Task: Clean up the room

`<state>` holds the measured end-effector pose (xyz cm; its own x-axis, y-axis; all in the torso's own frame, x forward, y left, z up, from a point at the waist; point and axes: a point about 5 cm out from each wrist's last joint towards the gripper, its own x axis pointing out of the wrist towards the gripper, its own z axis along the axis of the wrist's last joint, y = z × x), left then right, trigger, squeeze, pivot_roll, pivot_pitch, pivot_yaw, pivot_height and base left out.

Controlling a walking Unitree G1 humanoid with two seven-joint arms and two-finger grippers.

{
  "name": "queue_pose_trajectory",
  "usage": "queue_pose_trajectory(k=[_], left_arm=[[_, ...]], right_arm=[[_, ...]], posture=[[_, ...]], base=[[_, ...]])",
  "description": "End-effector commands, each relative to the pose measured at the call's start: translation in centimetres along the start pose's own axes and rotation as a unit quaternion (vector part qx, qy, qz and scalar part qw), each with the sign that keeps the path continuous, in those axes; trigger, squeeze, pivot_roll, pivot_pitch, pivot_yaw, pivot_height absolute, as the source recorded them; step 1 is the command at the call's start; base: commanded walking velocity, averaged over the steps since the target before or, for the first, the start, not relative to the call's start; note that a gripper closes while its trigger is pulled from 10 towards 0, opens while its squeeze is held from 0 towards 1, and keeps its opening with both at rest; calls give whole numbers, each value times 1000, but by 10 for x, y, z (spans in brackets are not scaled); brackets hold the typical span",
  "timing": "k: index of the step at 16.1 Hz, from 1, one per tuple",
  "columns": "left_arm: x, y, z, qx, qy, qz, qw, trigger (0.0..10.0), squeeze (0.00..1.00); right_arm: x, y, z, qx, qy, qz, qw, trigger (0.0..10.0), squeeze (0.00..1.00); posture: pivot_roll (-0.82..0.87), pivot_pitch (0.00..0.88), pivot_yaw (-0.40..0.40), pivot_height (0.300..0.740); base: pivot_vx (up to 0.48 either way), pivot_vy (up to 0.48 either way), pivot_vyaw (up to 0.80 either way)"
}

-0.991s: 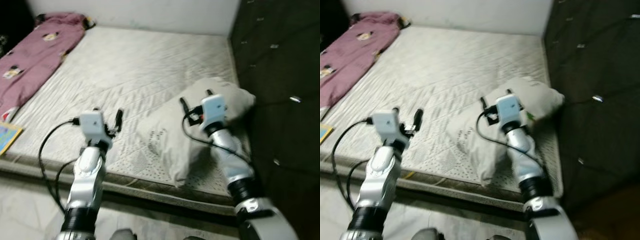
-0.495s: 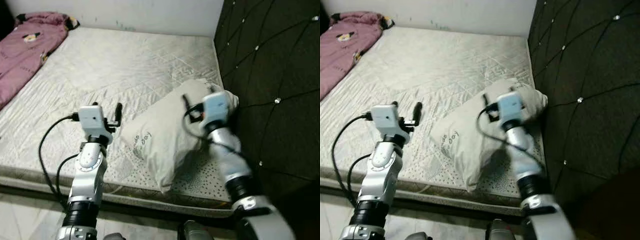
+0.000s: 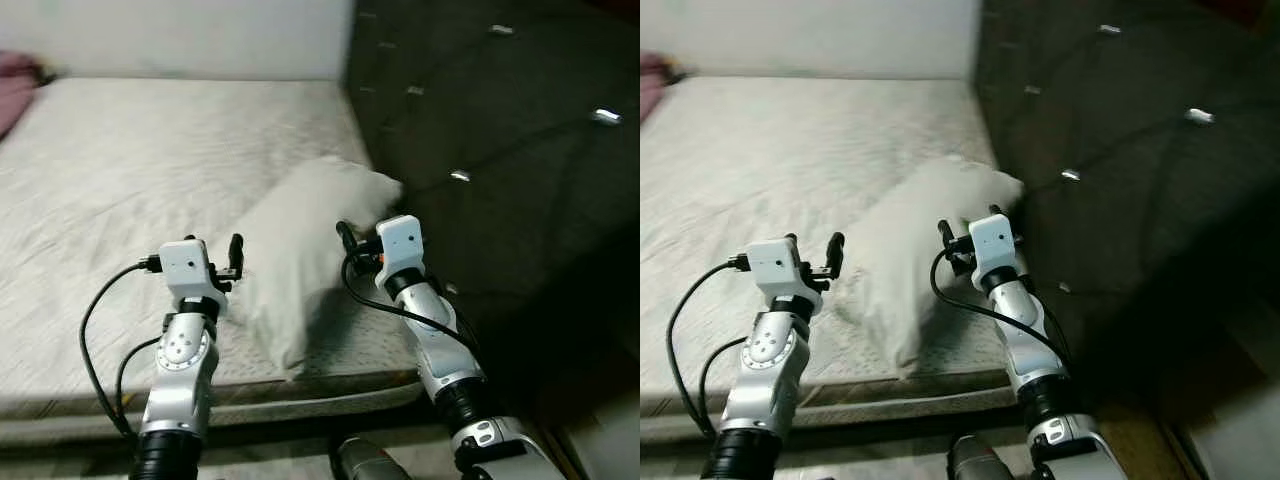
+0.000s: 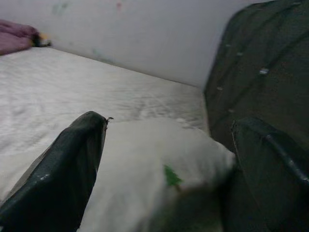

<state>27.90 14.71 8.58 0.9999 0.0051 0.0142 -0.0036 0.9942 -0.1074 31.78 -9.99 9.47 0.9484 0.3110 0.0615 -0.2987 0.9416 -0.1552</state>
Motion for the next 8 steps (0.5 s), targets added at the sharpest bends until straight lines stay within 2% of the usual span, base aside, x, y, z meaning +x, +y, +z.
queue_pose_trajectory(k=[1,2,8], left_arm=[[-2,-2,2,4,-2,-1,1000,10000,0],[-4,-3,0,2,2,-1,1000,10000,0],[-7,-7,1,-2,1,-5,1000,10000,0]], right_arm=[[2,2,5,-2,-7,7,1000,10000,0],[3,1,7,0,-8,7,1000,10000,0],[0,4,3,-1,0,17,1000,10000,0]], posture=[[-21,0,-17,740],[-24,0,-19,740],[-20,0,-28,740]], base=[[0,0,-800],[0,0,-800],[0,0,0]])
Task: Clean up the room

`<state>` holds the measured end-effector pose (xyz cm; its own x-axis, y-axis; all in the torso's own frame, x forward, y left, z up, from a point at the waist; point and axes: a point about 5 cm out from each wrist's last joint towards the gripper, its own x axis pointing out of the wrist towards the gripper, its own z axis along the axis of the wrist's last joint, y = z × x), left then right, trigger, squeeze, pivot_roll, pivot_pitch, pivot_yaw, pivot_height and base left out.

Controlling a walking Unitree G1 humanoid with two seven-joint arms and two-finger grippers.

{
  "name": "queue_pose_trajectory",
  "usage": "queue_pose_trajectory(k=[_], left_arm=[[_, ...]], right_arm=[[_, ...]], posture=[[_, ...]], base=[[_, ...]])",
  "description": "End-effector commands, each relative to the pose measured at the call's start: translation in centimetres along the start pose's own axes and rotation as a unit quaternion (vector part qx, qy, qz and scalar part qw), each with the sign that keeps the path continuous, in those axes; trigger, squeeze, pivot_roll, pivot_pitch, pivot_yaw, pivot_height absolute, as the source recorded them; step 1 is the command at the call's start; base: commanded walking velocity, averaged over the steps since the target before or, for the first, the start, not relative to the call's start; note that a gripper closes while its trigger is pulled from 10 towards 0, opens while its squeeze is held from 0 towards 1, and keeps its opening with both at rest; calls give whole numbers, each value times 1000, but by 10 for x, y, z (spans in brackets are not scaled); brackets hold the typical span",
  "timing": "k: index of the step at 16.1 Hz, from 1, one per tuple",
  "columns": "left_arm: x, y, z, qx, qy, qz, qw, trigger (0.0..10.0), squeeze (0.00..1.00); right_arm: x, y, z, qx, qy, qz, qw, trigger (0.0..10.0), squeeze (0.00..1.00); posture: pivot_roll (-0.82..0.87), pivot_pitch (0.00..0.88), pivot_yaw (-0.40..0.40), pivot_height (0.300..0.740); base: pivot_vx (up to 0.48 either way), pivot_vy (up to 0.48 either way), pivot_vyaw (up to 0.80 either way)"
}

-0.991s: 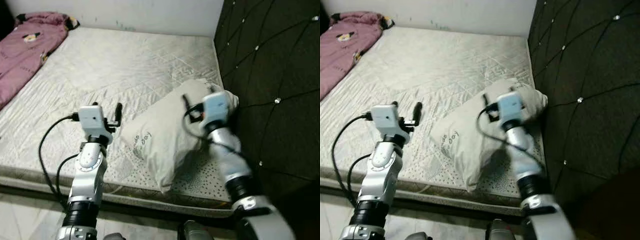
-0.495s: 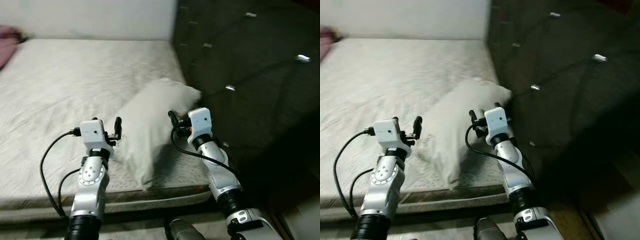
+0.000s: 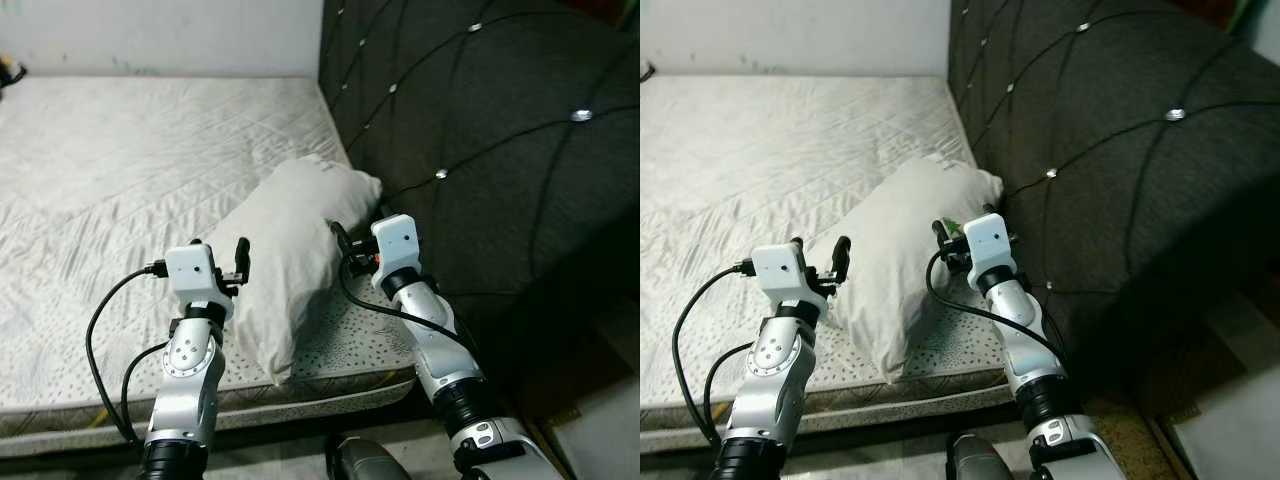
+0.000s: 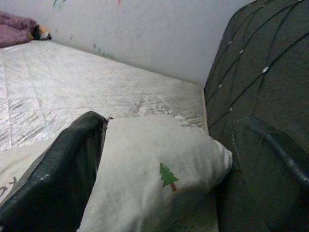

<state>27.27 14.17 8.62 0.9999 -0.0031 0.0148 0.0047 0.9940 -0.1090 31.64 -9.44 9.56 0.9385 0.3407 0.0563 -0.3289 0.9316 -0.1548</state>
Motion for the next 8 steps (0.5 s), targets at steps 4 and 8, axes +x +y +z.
queue_pose_trajectory(k=[4,8], left_arm=[[-2,-2,2,6,0,-1,1000,10000,0],[-2,-4,5,7,-3,-6,1000,10000,0]], right_arm=[[-2,-2,1,-1,3,2,1000,10000,0],[-1,-1,2,-1,3,9,1000,10000,0]], posture=[[-14,0,-34,740],[-7,0,-42,740]], base=[[0,0,0],[0,0,0]])
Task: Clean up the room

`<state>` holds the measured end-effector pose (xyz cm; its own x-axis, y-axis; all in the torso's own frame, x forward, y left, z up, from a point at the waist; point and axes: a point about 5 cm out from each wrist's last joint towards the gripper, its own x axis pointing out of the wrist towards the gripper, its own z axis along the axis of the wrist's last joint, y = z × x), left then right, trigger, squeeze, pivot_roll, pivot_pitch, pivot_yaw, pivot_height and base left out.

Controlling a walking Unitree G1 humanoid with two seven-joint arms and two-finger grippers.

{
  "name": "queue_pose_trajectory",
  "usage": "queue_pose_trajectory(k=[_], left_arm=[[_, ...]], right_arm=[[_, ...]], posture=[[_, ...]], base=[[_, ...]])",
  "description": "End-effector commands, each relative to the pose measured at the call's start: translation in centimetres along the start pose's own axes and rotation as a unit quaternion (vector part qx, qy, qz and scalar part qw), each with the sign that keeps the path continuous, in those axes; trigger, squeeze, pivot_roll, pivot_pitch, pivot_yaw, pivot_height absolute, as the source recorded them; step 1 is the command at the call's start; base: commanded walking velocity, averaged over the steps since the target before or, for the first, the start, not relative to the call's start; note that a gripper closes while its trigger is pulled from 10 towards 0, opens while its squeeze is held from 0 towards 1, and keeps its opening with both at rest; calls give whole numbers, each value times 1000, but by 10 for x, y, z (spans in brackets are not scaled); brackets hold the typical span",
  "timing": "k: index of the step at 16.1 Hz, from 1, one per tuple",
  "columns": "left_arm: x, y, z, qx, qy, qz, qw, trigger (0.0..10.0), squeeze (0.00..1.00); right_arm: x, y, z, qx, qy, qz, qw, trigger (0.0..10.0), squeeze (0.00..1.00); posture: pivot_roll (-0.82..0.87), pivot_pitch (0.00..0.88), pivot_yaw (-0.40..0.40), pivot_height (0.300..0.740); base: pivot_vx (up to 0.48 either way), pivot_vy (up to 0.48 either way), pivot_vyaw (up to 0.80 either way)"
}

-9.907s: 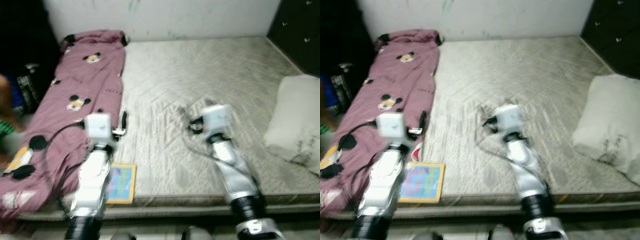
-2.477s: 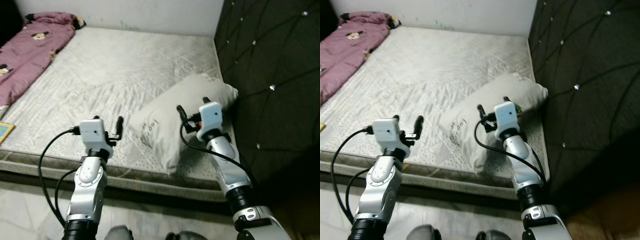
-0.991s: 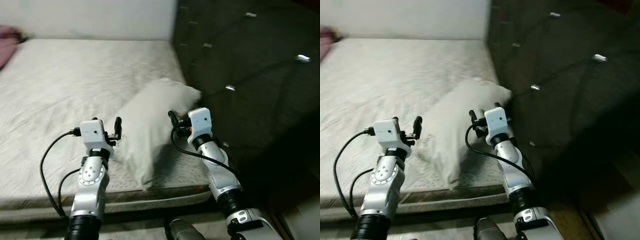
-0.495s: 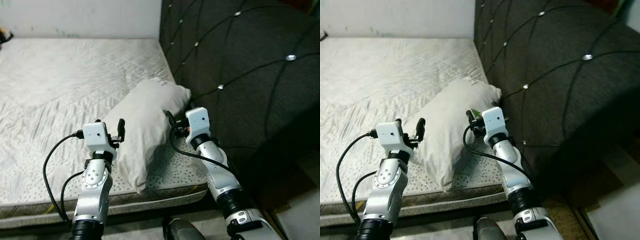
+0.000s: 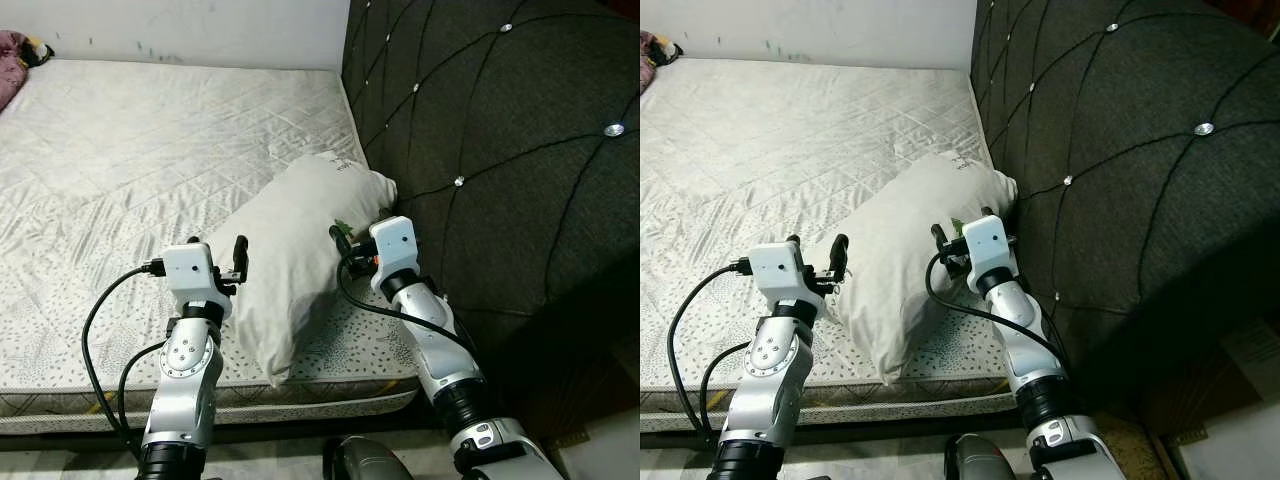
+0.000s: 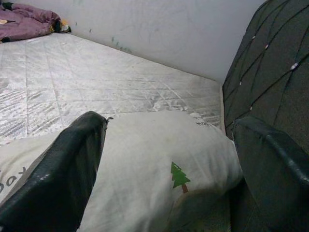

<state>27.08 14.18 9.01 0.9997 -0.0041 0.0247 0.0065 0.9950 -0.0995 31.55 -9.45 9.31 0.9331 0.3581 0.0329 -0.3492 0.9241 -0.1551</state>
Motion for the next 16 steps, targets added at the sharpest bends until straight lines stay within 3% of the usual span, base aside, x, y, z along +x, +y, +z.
queue_pose_trajectory(k=[1,8,16], left_arm=[[-1,-3,1,2,3,-4,1000,10000,0],[-7,8,2,5,8,24,1000,10000,0],[-5,7,4,9,9,25,1000,10000,0]], right_arm=[[-1,-2,4,2,-7,0,1000,10000,0],[-5,3,1,28,1,9,1000,10000,0],[-4,4,4,30,-1,15,999,10000,0]], posture=[[-6,0,-44,740],[-1,0,-37,740],[-5,0,-37,740]], base=[[0,0,0],[0,0,0],[0,0,0]])
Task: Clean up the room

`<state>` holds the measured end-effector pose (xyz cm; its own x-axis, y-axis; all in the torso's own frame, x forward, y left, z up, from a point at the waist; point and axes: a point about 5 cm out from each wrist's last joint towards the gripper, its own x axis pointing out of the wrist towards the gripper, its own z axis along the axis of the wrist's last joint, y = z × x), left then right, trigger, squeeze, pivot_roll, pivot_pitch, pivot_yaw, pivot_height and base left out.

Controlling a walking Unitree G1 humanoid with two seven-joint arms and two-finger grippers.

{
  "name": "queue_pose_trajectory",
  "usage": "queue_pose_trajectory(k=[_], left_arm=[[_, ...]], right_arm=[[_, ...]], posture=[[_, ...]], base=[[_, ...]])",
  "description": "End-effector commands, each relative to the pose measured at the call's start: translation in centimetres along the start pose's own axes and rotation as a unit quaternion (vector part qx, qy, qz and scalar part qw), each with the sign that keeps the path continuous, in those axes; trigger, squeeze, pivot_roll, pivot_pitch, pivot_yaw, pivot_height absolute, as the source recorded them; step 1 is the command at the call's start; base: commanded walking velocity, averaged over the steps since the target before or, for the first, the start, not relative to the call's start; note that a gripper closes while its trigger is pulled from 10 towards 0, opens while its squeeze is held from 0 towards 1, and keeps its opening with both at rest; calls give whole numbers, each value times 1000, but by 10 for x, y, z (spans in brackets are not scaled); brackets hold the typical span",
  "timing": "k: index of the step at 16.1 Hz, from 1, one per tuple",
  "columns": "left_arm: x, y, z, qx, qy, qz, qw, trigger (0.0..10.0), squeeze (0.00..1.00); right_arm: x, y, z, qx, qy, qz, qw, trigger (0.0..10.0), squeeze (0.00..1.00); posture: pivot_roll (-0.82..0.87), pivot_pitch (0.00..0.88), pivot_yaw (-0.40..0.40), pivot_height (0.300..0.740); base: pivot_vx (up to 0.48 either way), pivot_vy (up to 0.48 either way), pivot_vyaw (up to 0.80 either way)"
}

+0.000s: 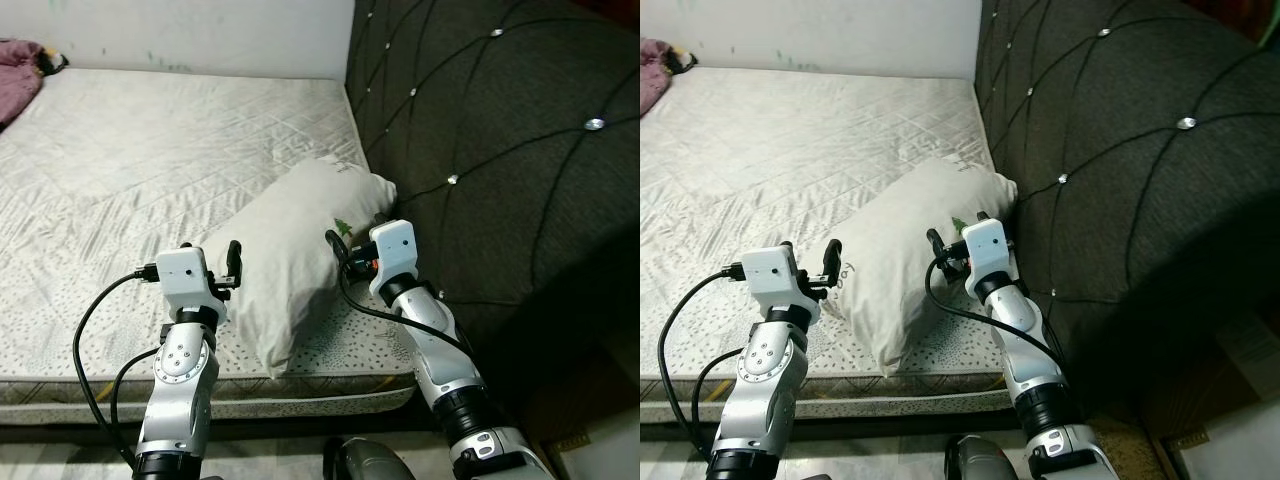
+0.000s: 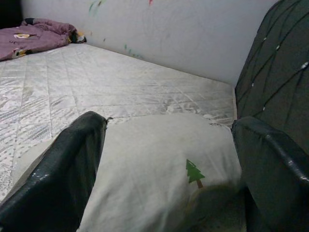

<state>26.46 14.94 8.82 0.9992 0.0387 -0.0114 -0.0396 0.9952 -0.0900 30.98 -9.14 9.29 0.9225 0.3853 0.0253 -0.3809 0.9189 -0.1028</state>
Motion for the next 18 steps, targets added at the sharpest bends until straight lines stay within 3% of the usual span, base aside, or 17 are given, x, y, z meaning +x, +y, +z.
queue_pose_trajectory(k=[1,6,13,18], left_arm=[[2,0,5,4,-7,2,1000,10000,0],[1,-1,5,6,-5,3,1000,10000,0],[2,-1,5,5,-4,5,1000,10000,0],[2,-1,4,2,-2,5,1000,10000,0]], right_arm=[[1,-1,3,3,-3,0,1000,10000,0],[1,0,3,1,-3,6,1000,10000,0],[1,2,3,-2,-3,14,1000,10000,0],[0,3,4,-2,-7,19,1000,10000,0]], posture=[[-5,0,-37,740],[-6,0,-36,736],[-6,0,-38,657],[-9,0,-39,647]], base=[[0,0,0],[0,0,0],[0,0,0],[0,0,0]])
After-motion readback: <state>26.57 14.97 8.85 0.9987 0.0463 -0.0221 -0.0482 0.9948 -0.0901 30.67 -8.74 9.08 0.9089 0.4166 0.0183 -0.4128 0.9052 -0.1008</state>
